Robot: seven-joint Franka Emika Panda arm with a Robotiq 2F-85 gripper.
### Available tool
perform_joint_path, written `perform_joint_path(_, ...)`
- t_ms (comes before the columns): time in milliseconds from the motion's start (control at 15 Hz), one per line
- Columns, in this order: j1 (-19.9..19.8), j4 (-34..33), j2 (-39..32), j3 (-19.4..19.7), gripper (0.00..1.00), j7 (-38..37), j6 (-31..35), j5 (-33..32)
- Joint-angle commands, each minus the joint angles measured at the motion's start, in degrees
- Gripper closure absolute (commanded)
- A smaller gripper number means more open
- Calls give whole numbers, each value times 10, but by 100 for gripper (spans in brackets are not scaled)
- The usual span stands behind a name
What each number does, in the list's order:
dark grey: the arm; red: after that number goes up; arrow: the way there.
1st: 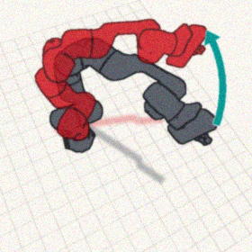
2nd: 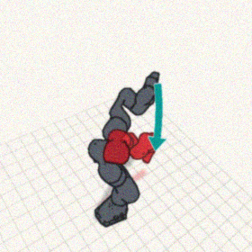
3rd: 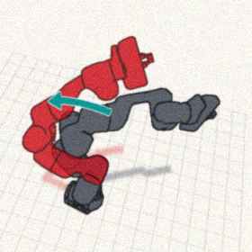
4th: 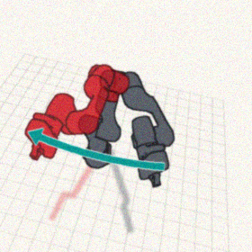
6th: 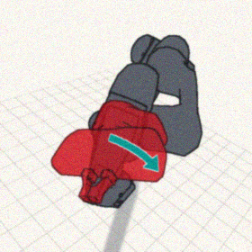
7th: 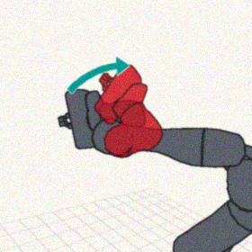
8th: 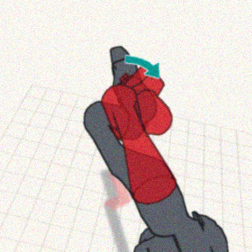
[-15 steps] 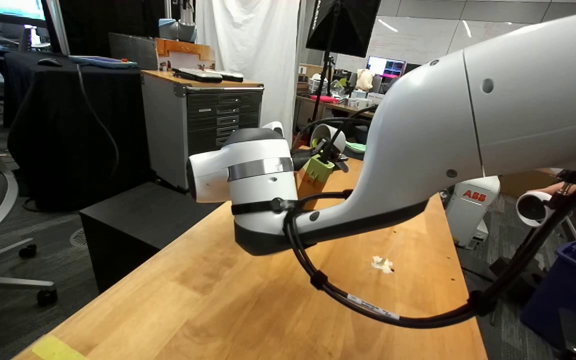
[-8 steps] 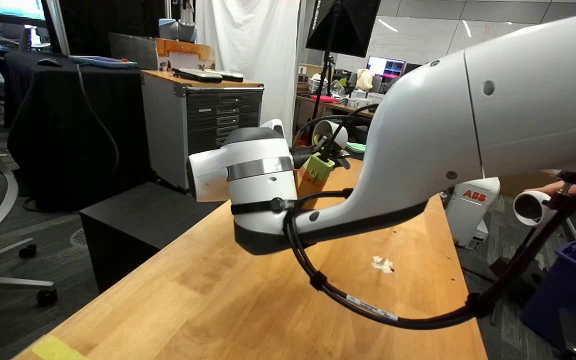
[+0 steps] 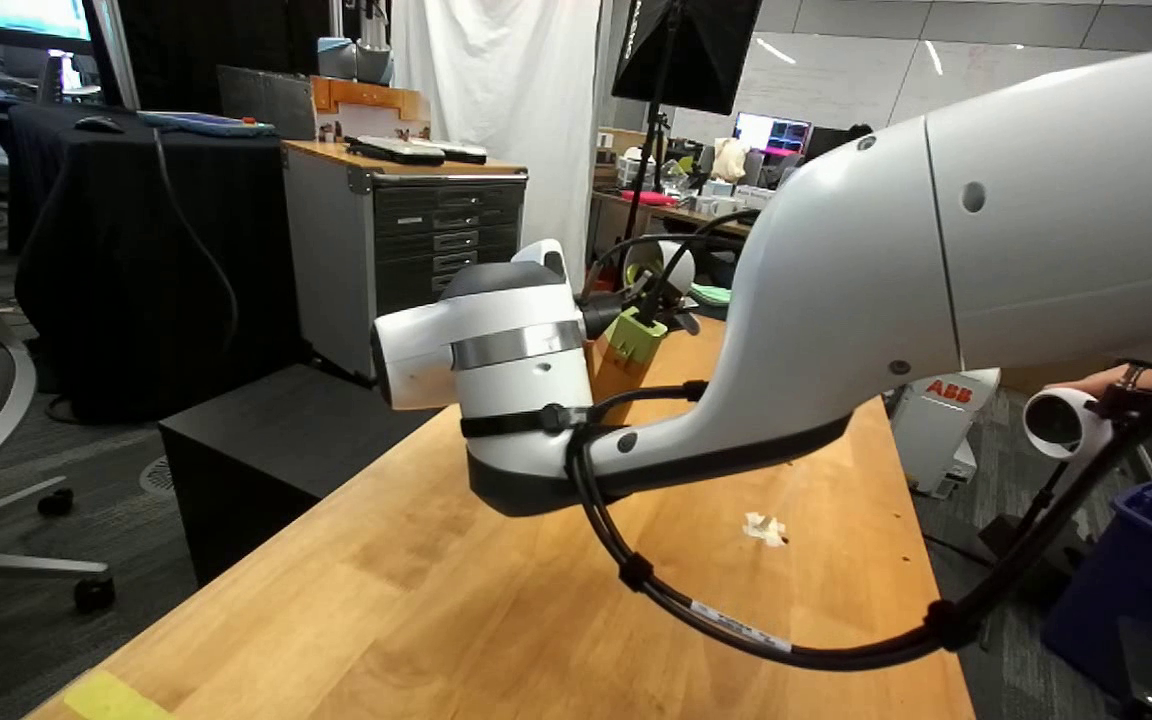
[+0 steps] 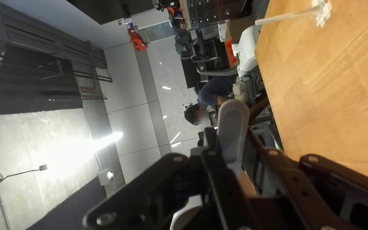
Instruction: Pour the things in the grey cup into the bowl
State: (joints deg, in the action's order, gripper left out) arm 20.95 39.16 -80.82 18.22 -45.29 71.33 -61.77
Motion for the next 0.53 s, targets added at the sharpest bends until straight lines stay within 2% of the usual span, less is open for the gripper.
perform_joint_path(0,8,-39,-28,18,93,20,-23,-18)
perform_joint_path(467,17,-47,-40,31,93,24,-31,-26)
